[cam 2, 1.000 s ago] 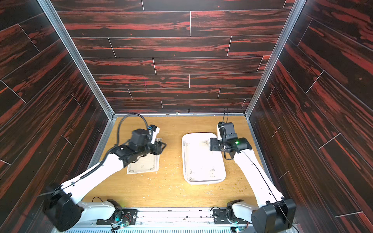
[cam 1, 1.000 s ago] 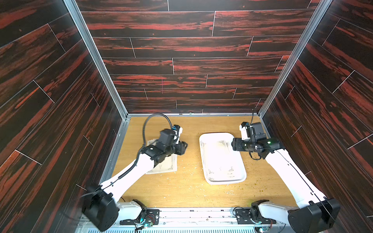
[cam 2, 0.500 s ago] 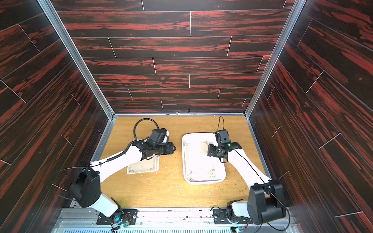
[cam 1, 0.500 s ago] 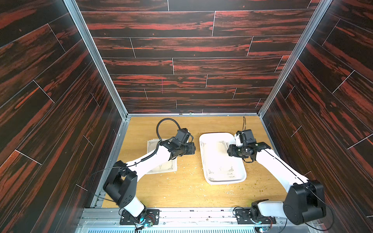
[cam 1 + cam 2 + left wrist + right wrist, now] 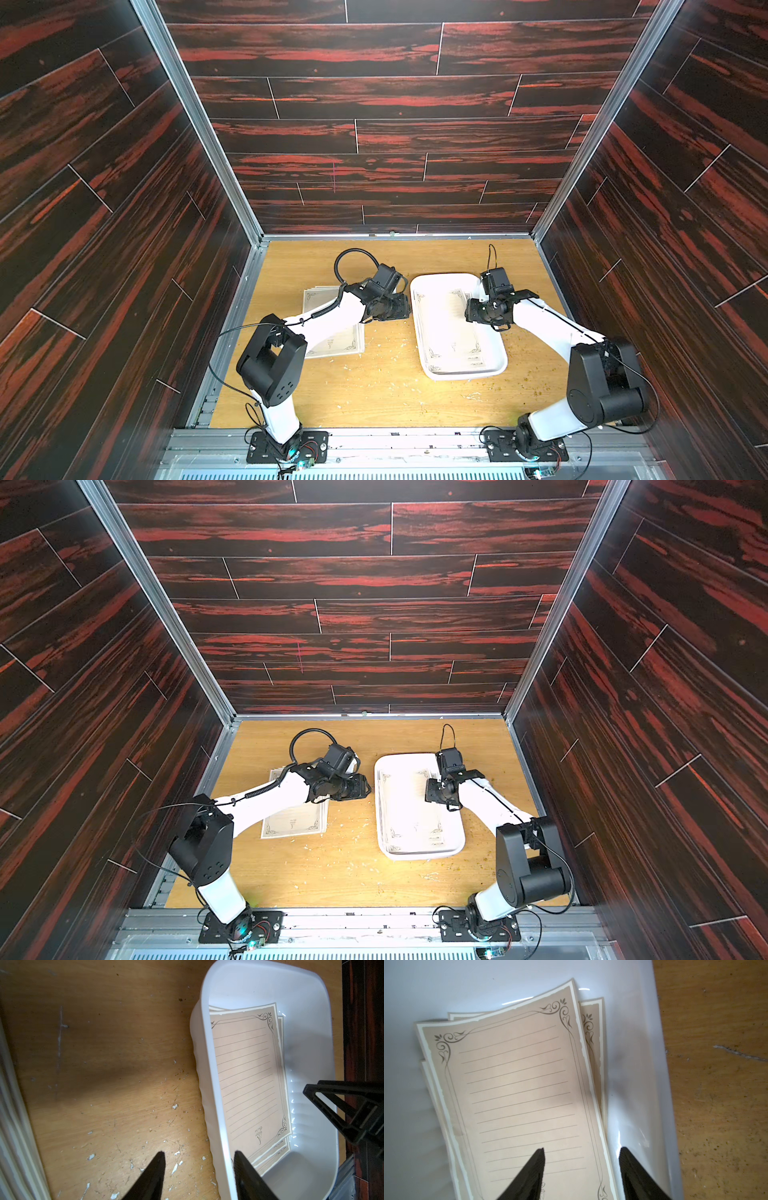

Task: Take out the stationery paper from the storage box
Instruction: Pick up the stationery paper from the storage box.

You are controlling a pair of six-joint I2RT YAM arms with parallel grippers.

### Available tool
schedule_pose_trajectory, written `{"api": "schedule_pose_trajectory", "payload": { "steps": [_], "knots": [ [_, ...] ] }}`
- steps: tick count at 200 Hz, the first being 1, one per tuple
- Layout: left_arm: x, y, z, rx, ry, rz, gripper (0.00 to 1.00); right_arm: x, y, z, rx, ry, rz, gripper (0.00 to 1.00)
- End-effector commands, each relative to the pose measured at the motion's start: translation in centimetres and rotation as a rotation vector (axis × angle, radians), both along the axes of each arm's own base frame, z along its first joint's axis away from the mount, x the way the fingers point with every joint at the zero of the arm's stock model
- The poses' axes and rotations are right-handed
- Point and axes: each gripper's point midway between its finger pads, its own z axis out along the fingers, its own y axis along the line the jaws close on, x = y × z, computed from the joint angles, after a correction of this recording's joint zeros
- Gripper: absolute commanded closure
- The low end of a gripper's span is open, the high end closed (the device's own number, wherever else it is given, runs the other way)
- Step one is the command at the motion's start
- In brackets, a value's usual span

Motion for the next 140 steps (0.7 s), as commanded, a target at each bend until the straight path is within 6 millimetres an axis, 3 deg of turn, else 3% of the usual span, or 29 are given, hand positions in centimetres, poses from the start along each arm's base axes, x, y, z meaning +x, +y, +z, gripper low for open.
{"api": "schedule_pose_trajectory", "payload": {
  "steps": [1,140],
  "knots": [
    [-0.1,-0.8,-0.2,-0.017,0.027,-0.009,0.44,-0.1,-0.3,-1.0,-0.008,0.022,-0.009,0.39],
    [0.3,-1.8,-1.6,-0.018,0.088,-0.016,0.44,-0.3,-0.1,-3.9,-0.013,0.076,0.006,0.36]
  ]
}}
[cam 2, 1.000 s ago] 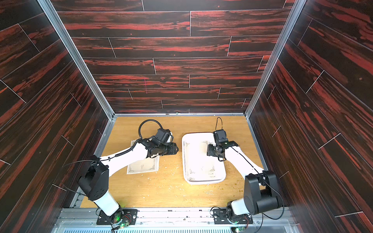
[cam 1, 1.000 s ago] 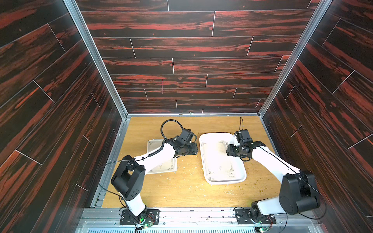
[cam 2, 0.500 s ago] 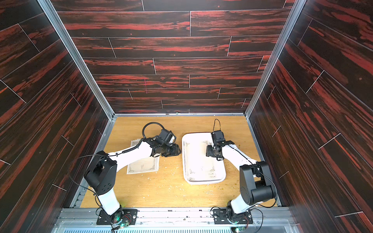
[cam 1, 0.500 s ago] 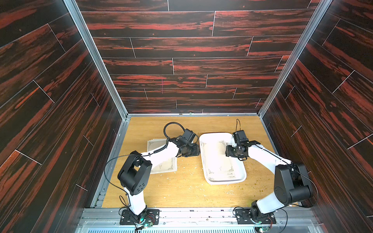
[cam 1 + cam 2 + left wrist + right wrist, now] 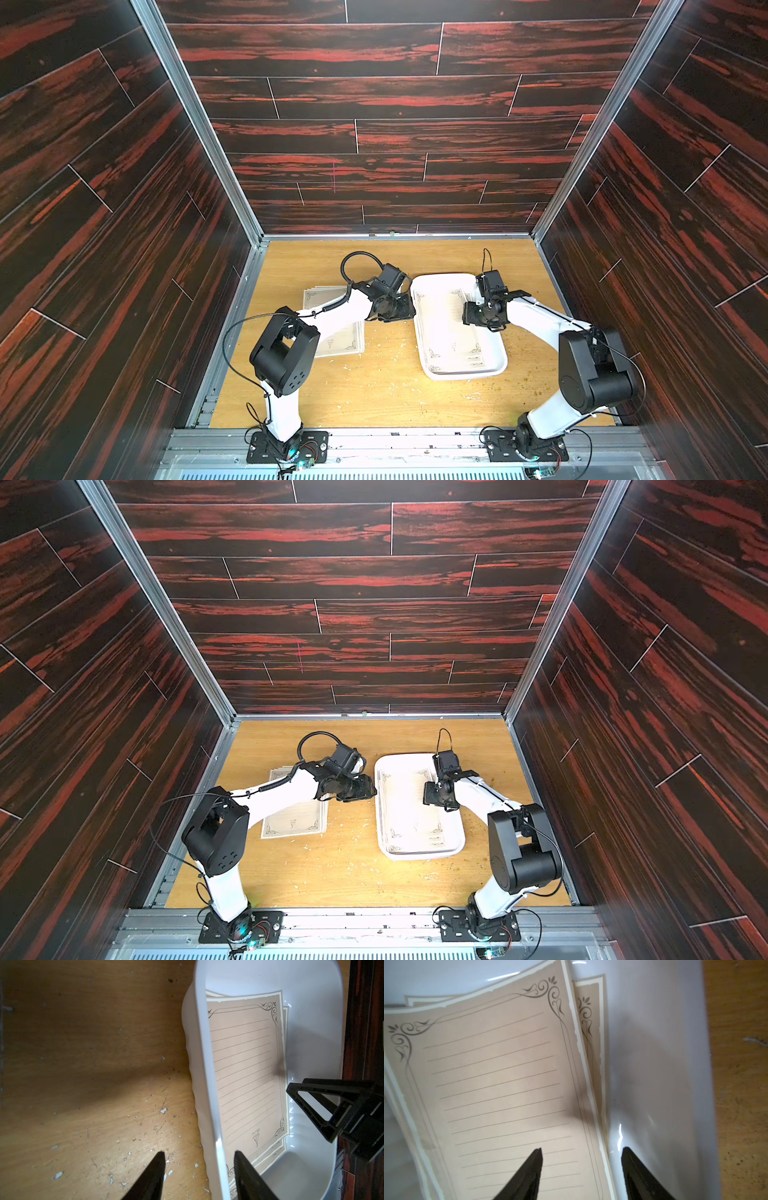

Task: Take out the stationery paper from the storage box
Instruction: Pick up the stationery paper from the storage box.

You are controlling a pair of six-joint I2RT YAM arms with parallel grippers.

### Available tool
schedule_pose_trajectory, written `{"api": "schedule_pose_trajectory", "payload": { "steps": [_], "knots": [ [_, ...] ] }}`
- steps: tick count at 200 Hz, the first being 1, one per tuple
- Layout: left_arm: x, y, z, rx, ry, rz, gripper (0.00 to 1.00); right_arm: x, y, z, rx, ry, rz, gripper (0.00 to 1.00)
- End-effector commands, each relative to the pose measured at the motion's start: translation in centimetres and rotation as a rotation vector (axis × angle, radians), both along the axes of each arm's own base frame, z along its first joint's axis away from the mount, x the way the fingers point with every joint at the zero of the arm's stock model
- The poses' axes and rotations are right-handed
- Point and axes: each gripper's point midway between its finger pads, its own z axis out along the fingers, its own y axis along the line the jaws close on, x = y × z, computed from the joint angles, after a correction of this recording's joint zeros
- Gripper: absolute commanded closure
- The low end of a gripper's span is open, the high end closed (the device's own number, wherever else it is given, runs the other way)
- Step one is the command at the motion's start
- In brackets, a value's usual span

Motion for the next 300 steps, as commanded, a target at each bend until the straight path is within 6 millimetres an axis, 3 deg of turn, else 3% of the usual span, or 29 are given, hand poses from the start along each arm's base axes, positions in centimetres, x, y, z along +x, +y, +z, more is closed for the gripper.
{"api": "schedule_pose_trajectory", "payload": {
  "steps": [1,182,266,300],
  "knots": [
    [-0.1,-0.3,0.1,0.006,0.02,-0.002,0.44,-0.4,-0.1,-1.3,0.003,0.028,0.005,0.36],
    [0.7,-0.8,-0.3,0.024,0.026,-0.007,0.44,0.0,1.1,-2.3,0.052,0.052,0.027,0.38],
    [1.0,-0.9,-0.2,0.025,0.02,-0.009,0.44,0.0,1.5,-1.7,0.073,0.045,0.037,0.42],
    [1.2,-1.1,0.0,0.02,0.018,-0.007,0.44,0.0,1.9,-1.3,0.098,0.037,0.048,0.5]
  ]
}}
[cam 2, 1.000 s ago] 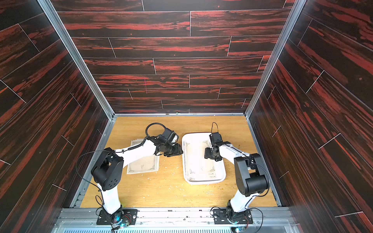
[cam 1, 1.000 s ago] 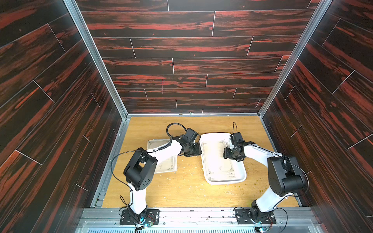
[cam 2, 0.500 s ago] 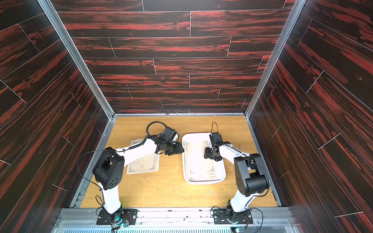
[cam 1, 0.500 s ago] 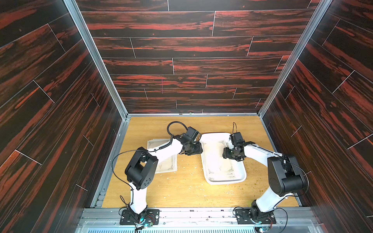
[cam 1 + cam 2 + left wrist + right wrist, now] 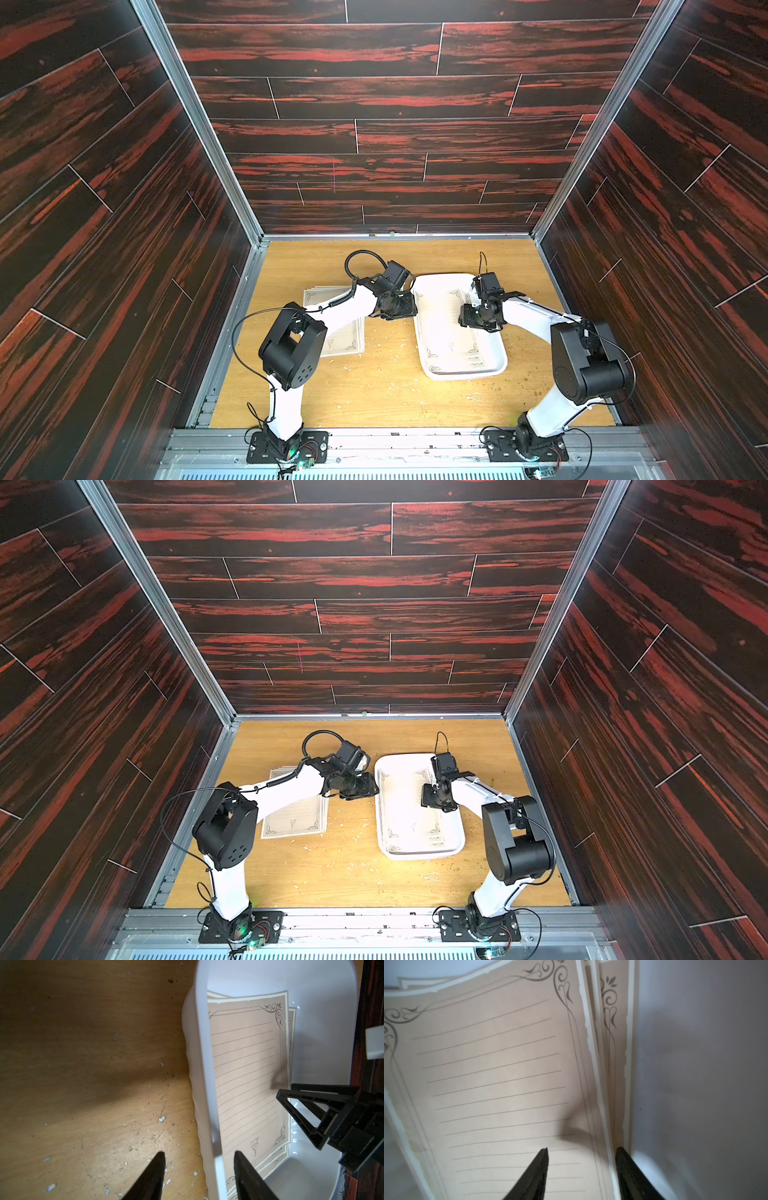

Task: Take out the stationery paper from the storage box
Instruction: Pick up the stationery paper from the storage box.

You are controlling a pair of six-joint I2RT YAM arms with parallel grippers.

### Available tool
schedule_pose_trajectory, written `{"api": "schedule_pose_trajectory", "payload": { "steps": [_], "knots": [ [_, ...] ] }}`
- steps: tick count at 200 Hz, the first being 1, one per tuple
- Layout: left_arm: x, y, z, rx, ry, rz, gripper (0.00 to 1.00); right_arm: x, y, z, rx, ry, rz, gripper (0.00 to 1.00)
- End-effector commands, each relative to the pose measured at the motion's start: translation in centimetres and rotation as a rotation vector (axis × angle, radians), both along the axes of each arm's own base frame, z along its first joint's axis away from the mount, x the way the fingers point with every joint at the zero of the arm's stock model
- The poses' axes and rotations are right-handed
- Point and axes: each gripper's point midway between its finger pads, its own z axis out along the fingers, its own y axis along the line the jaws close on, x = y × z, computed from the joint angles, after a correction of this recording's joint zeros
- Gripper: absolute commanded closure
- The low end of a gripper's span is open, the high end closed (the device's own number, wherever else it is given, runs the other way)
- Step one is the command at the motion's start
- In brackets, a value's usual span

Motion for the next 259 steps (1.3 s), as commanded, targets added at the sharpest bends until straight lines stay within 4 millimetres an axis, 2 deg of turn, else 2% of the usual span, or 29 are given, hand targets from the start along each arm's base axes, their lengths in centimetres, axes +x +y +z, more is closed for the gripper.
{"api": "schedule_pose_trajectory", "payload": {
  "steps": [1,42,125,184,227,259],
  "knots": [
    [0.2,-0.3,0.3,0.006,-0.004,-0.009,0.44,0.0,0.4,0.4,0.032,-0.001,0.013,0.51],
    [0.3,-0.2,0.4,0.015,-0.01,-0.014,0.44,0.1,1.3,1.3,0.078,-0.017,0.035,0.67],
    [0.2,-0.2,0.2,0.019,-0.003,-0.006,0.44,-0.2,2.0,1.9,0.12,-0.02,0.052,0.8],
    [0.2,-0.2,0.0,0.02,-0.003,-0.012,0.44,-1.2,3.8,4.1,0.239,-0.026,0.102,0.94],
    [0.2,-0.3,0.0,0.018,-0.001,-0.014,0.44,-2.0,5.5,5.6,0.346,-0.024,0.148,0.94],
    [0.2,-0.3,0.0,0.015,0.002,-0.014,0.44,-2.2,5.8,5.1,0.361,0.0,0.154,0.83]
  ]
}}
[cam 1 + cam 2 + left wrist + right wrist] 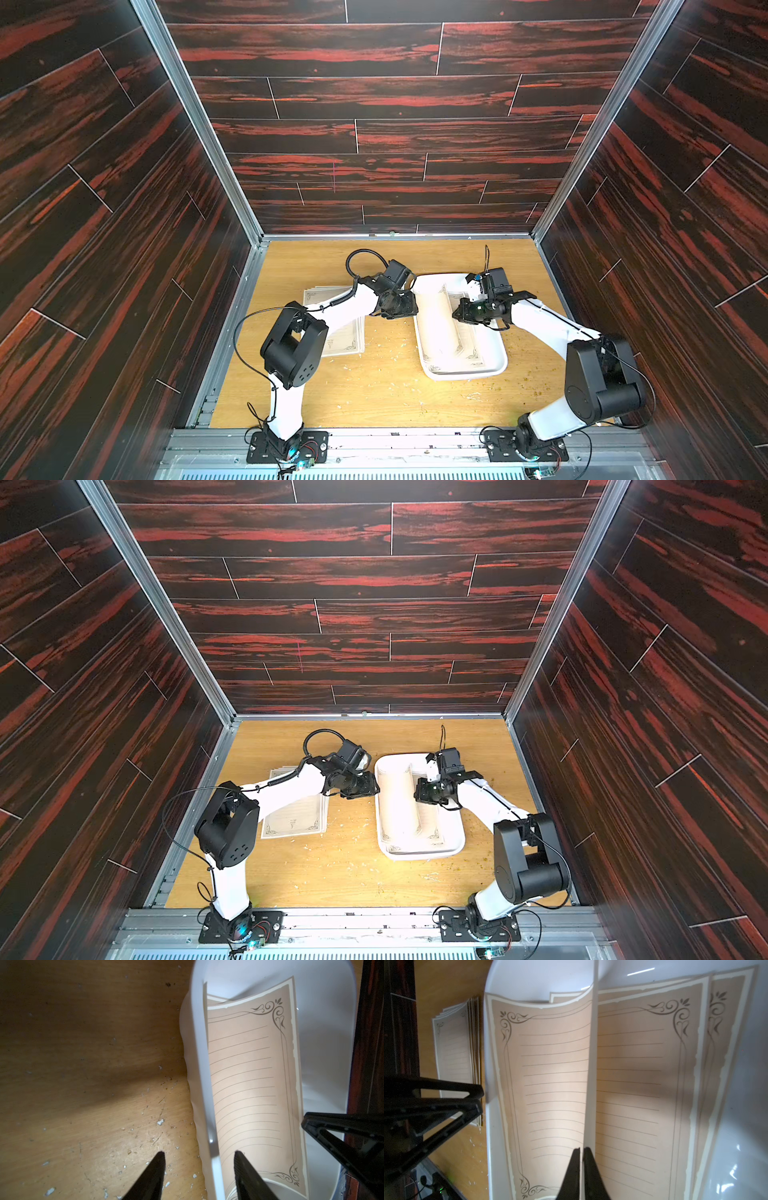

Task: Take out the stationery paper from the storage box
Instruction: Pick up the stationery paper from the storage box.

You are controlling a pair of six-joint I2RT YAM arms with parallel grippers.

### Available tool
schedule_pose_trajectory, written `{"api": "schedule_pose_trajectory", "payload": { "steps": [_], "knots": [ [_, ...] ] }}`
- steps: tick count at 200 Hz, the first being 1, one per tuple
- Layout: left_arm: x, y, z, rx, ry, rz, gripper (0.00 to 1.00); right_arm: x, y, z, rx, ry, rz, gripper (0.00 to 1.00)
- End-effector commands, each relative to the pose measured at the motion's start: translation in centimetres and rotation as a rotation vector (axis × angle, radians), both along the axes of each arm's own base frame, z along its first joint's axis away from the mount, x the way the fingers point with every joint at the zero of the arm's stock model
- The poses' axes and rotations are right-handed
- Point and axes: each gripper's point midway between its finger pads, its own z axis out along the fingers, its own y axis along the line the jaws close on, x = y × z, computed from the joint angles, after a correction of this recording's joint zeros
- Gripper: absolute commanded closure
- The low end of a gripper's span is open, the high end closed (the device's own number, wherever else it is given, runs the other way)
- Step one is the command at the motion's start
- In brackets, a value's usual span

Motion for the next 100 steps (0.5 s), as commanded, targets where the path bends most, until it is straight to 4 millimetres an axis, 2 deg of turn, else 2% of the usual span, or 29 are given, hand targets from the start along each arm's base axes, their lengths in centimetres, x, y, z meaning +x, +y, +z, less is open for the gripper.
{"api": "schedule_pose_trajectory", "payload": {
  "steps": [1,14,52,100],
  "knots": [
    [0.0,-0.2,0.0,0.01,0.002,-0.009,0.44,-0.9,0.5,-0.5,0.037,0.043,0.019,0.82],
    [0.0,-0.1,0.0,0.011,0.002,-0.009,0.44,-0.8,0.5,-0.8,0.034,0.051,0.019,0.78],
    [0.0,-0.2,0.1,0.009,0.001,-0.012,0.44,-0.9,1.0,-0.9,0.061,0.073,0.031,0.76],
    [0.0,-0.2,0.1,0.007,0.002,-0.011,0.44,-0.7,0.0,-2.4,-0.006,0.098,0.005,0.71]
  ]
}}
